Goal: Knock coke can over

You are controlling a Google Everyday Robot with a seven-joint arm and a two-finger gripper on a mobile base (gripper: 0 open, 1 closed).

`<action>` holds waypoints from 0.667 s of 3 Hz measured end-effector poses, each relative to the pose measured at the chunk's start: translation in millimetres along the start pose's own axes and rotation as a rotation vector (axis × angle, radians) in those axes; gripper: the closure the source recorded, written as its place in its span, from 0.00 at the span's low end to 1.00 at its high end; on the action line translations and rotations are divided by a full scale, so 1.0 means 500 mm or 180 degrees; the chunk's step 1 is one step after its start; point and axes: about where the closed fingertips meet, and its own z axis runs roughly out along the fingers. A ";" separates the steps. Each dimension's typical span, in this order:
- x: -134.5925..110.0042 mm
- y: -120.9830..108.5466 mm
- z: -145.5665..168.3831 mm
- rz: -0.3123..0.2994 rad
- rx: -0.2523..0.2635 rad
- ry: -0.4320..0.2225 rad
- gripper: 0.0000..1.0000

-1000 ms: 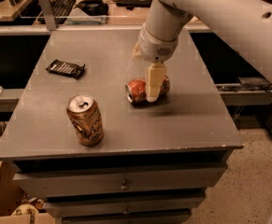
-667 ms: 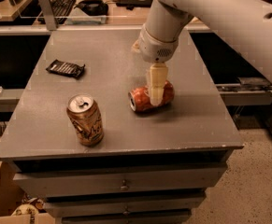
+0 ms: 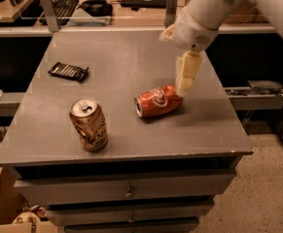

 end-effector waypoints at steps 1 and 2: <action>0.029 -0.013 -0.138 0.0186 0.0307 -0.0339 0.00; 0.006 -0.033 -0.174 0.0134 0.0453 -0.0430 0.00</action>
Offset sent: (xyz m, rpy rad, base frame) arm -0.0012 -0.0317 0.0484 0.1090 -0.0394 -0.0502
